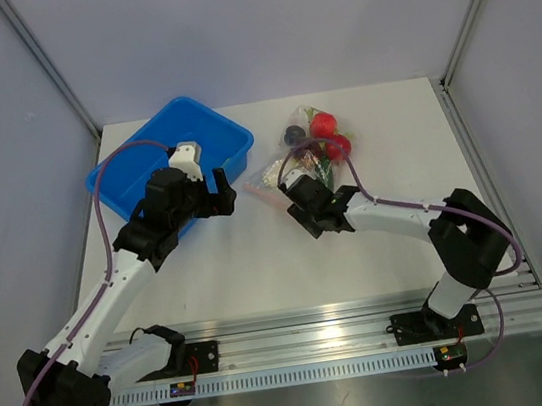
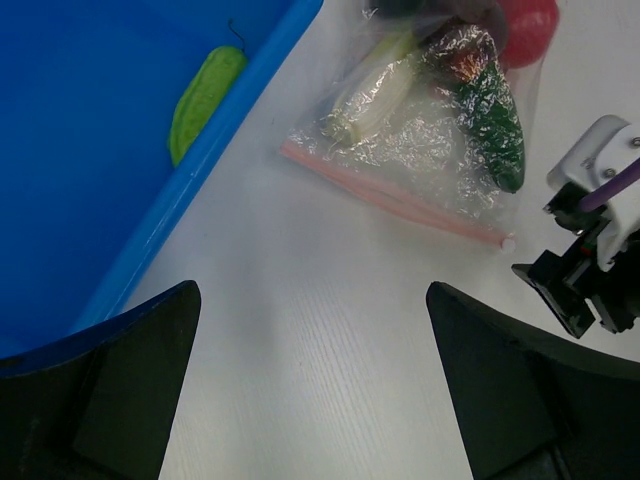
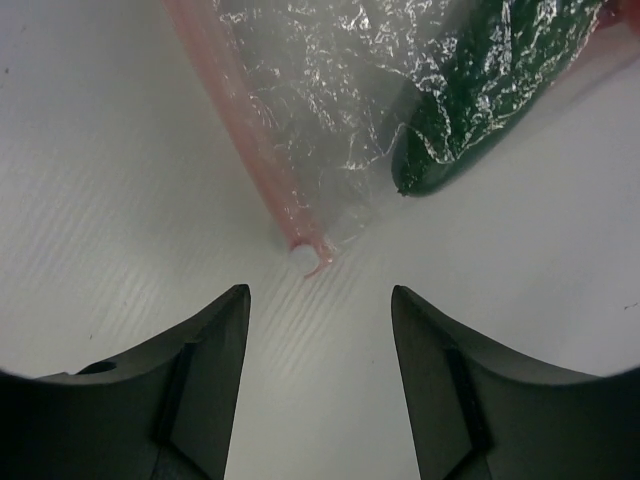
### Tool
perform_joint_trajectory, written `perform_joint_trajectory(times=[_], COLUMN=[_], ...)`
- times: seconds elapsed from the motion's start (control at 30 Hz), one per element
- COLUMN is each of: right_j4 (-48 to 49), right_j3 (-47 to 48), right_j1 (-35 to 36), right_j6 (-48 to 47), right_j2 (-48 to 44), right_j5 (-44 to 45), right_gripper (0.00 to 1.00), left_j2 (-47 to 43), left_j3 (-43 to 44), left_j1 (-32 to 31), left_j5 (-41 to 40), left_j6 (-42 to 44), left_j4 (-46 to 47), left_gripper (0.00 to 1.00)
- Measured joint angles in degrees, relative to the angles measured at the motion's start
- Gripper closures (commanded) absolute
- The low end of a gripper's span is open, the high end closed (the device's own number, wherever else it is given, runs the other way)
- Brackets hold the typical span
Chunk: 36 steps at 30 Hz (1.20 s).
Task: Place the food in the zip-top bag and seal the zipper
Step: Pick up the zipper food storage bag at the center of the board.
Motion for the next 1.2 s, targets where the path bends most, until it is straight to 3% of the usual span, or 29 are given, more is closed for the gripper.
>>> perform_joint_trajectory(times=[0.1,0.43,0.53,0.63,0.93,1.2], right_j4=[2.73,10.25,12.92,14.80,15.93,11.23], right_j3=[0.42,0.48,0.55,0.55,0.55,0.70], right_j1=[0.44,0.46,0.52,0.57,0.57,0.55], right_j6=[-3.43,-8.35,-9.14,-10.03,-10.23,-8.79], right_j2=[3.43,11.32,12.57,13.64,12.24,-1.27], right_j5=[0.98,1.42,3.43,5.75,6.12,-2.95], right_gripper=[0.36,0.54,0.67,0.98,1.00,1.00], left_j2=[-0.87,-1.73,-1.73,-1.73,-1.70,-1.60], left_j3=[0.00,0.02,0.00,0.00,0.00,0.00], left_j1=[0.00,0.00,0.00,0.00,0.00,0.02], left_j5=[-1.20,-2.73,-2.75,-2.75,-2.69,3.15], left_j6=[0.22,0.42,0.44,0.44,0.83,2.25], left_j4=[-1.03,-2.91,-2.95,-2.97,-2.97,-2.75], left_gripper=[0.01,0.01,0.01,0.01,0.01,0.01])
